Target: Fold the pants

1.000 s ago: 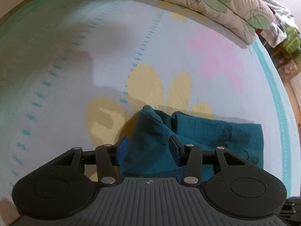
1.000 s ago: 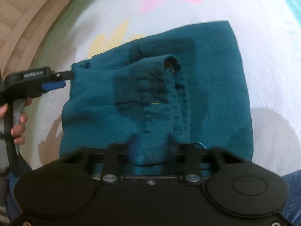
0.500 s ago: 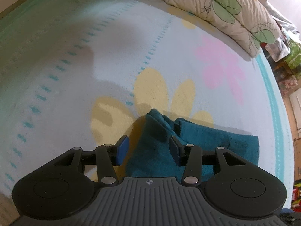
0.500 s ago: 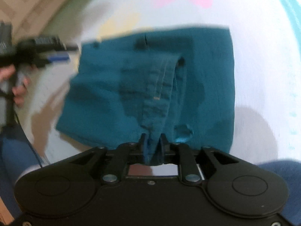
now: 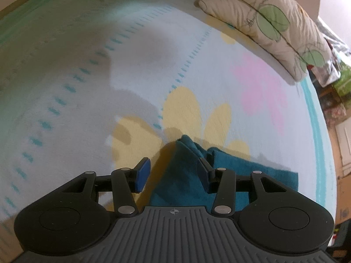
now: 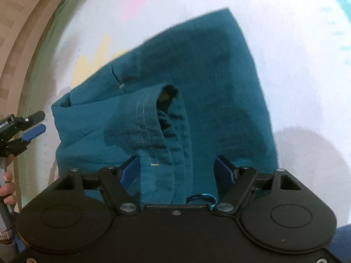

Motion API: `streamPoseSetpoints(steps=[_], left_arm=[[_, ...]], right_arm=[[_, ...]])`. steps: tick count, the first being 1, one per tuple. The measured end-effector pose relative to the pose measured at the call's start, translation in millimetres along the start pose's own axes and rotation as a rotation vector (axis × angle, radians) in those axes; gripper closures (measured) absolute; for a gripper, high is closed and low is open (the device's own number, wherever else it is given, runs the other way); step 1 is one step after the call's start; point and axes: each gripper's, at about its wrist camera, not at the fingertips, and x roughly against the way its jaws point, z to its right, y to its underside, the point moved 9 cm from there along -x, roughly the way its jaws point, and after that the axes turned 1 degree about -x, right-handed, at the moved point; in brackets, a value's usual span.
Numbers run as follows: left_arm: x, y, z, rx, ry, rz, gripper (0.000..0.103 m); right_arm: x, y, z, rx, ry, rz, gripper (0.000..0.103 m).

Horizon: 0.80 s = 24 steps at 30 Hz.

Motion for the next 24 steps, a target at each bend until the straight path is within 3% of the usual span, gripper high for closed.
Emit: streamPoseSetpoints(steps=[4,6,8,10,11,16,19,21,24], left_arm=[[1,-2,-3,0.02,-0.004,0.006,0.058],[2,-3,-3,0.018,-0.008,0.013,0.058],[2,-2,-3,0.008,-0.016,0.017,0.058],[1,-2,-3,-0.001,-0.028,0.018,0.058],[2,-2,-3,-0.003,-0.032,0.019,0.058],[6,-5,-5,-0.009,-0.059,0.047,0.058],[10,-6,-3,-0.044,-0.091,0.072,0.058],[10,-5,2,-0.071,-0.094,0.073,0.058],[6,0,15,-0.123,-0.077,0.054,0.058]], right_arm=[[-7,-2,-11,0.026,-0.041,-0.003,0.024],[-9,-3,-18,0.053,-0.052,-0.008,0.031],[-12,-1,-26,0.104,-0.038,-0.017,0.058],[-10,-1,-32,0.155,-0.008,0.004,0.07],[-3,-1,-40,0.195,0.003,0.026,0.083],[70,-1,-98,0.422,-0.064,0.203,0.087],[100,-10,-95,0.472,0.0,0.294,0.087],[95,-23,-66,0.4,0.089,0.283,0.087],[59,-30,-12,0.241,0.172,0.144,0.082]])
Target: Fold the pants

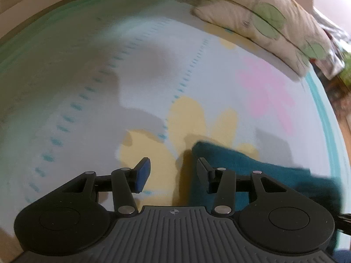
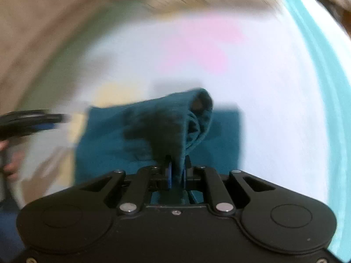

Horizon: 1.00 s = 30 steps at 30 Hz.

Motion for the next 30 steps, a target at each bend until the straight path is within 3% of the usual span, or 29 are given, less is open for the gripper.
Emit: streamPoseSetpoints(steps=[1,3,5,8,12,17,22,25,30], left_arm=[[-1,2,5,-0.022,0.004,-0.006,0.058],[-3,8,16,-0.079,0.011,-0.021,0.058],[-4,15,25,-0.13,0.015,-0.03,0.058],[-5,22,40,-0.193,0.031,-0.034,0.058],[-5,41,59,-0.274,0.055,-0.067,0.058],[-4,78,77,-0.263,0.145,-0.184,0.058],[-24,122,73,-0.287,0.083,-0.35,0.058],[-25,127,76,-0.344,0.063,-0.343,0.056],[-27,130,77,-0.312,0.085,-0.339,0.047]], right_arm=[[-12,5,8,-0.04,0.011,-0.038,0.079],[-23,10,17,-0.106,0.016,-0.059,0.058],[-17,9,20,-0.149,0.012,-0.022,0.053],[7,2,29,-0.189,0.026,0.072,0.051],[37,1,25,-0.147,0.041,0.17,0.048],[19,22,2,-0.078,-0.032,0.05,0.048],[-21,55,2,-0.067,0.037,-0.135,0.049],[-22,58,3,-0.051,0.037,-0.114,0.049],[-11,59,-1,-0.07,-0.006,-0.064,0.048]])
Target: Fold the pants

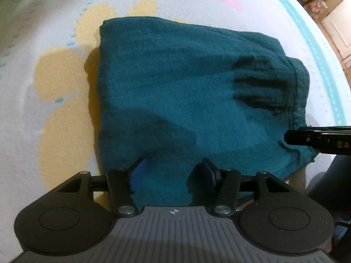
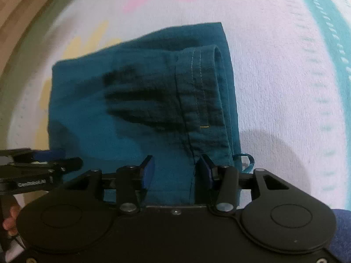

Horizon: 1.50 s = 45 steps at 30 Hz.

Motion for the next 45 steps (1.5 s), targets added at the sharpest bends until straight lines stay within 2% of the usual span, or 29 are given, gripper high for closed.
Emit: streamPoseSetpoints(steps=[3,4,6,7,12,15,17,20,23,25,27,30,33,36,41,45], left_arm=[[-1,2,-1,0.015,0.012,0.006,0.045],[-1,2,-1,0.014,0.012,0.006,0.044],[-2,4,3,0.002,0.018,0.007,0.035],[-3,5,4,-0.01,0.014,0.007,0.034],[-2,5,13,-0.069,-0.029,0.006,0.035],[8,-4,9,-0.036,0.008,0.066,0.044],[18,-12,1,0.04,0.054,0.134,0.044],[29,-22,-24,0.195,0.07,0.226,0.044],[29,-25,-47,0.339,0.042,0.268,0.044],[27,-24,-58,0.378,-0.002,0.279,0.044],[30,-29,-64,0.355,-0.047,0.291,0.044],[34,-32,-64,0.27,-0.098,0.31,0.044],[24,-38,-54,0.208,-0.121,0.286,0.044],[19,-34,-55,0.225,-0.106,0.244,0.044],[13,-25,-68,0.312,-0.075,0.199,0.043],[9,-30,-63,0.285,-0.084,0.204,0.039]], right_arm=[[26,-7,4,-0.038,-0.064,0.141,0.046],[33,-12,8,-0.052,-0.059,0.178,0.043],[40,-21,17,-0.067,-0.011,0.228,0.029],[39,-25,21,-0.068,0.015,0.232,0.027],[12,-33,25,-0.056,0.03,0.117,0.027],[-1,-43,31,-0.093,0.032,0.098,0.027],[-5,-52,35,-0.114,0.034,0.086,0.027],[-15,-55,40,-0.151,0.001,0.066,0.024],[-15,-55,38,-0.134,-0.024,0.085,0.016],[-16,-54,37,-0.123,-0.034,0.09,0.012],[-17,-53,35,-0.12,-0.044,0.094,0.008],[-19,-54,36,-0.125,-0.061,0.101,0.005],[-20,-57,38,-0.136,-0.077,0.109,0.004],[-20,-58,41,-0.15,-0.095,0.116,0.004],[-21,-59,42,-0.173,-0.123,0.125,0.004],[-19,-58,45,-0.176,-0.138,0.129,0.004]])
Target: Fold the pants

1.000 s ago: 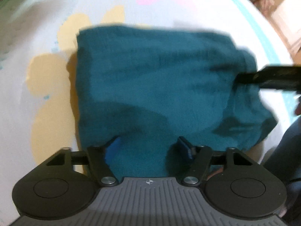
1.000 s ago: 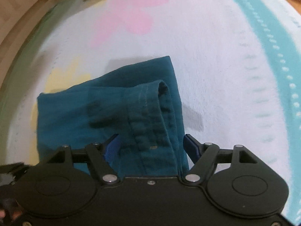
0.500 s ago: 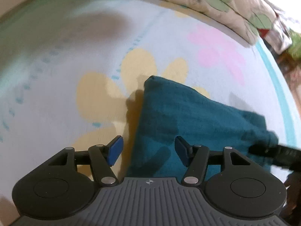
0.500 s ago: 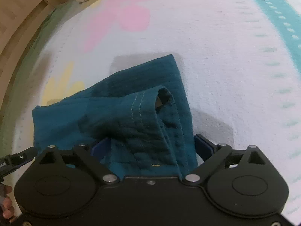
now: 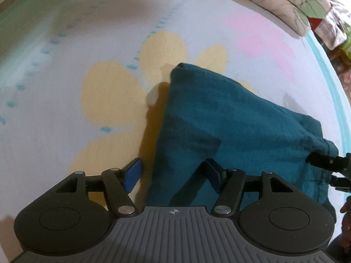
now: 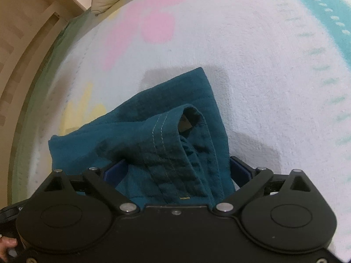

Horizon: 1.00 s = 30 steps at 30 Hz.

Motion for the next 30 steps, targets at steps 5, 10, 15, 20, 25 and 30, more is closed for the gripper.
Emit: streamPoseSetpoints(steps=[5,10,15,20,25,30], left_arm=[[-12,-10,21,-0.093,0.02,0.027,0.033],[-19,-19,30,-0.125,0.053,0.057,0.03],[-19,-22,31,-0.114,0.07,0.057,0.034],[-11,-22,28,-0.095,0.052,0.073,0.076],[10,-24,34,-0.121,0.035,0.146,0.093],[43,-36,31,-0.11,0.013,0.263,0.093]], right_arm=[[-9,-4,-3,-0.008,-0.011,0.002,0.003],[-6,-3,1,-0.021,-0.041,0.007,0.003],[-7,-2,-5,0.023,-0.05,-0.01,0.021],[-7,2,-13,0.06,-0.09,-0.044,0.062],[7,7,-33,0.216,-0.032,0.014,0.069],[21,5,-65,0.306,-0.017,0.063,0.071]])
